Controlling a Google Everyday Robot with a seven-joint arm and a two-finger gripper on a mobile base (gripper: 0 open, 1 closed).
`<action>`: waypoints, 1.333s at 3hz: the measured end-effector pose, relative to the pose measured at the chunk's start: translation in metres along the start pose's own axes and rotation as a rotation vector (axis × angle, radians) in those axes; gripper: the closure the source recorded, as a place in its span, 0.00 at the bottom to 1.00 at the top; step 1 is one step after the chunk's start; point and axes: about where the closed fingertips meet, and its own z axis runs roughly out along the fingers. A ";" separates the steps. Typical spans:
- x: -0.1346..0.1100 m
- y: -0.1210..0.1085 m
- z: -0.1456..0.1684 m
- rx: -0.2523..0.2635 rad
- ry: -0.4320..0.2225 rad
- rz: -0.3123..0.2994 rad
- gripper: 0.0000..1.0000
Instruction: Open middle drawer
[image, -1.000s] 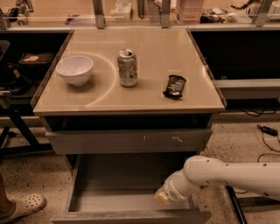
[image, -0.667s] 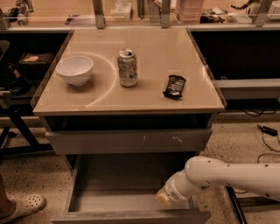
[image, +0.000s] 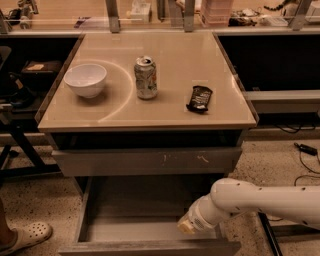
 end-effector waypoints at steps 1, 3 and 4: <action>0.000 0.000 0.000 0.000 0.000 0.000 0.13; 0.000 0.001 0.000 -0.005 0.003 -0.003 0.00; 0.014 0.005 0.002 -0.024 0.020 0.029 0.00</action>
Offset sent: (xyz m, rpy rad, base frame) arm 0.0000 0.0000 0.0000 0.0000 0.0000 0.0000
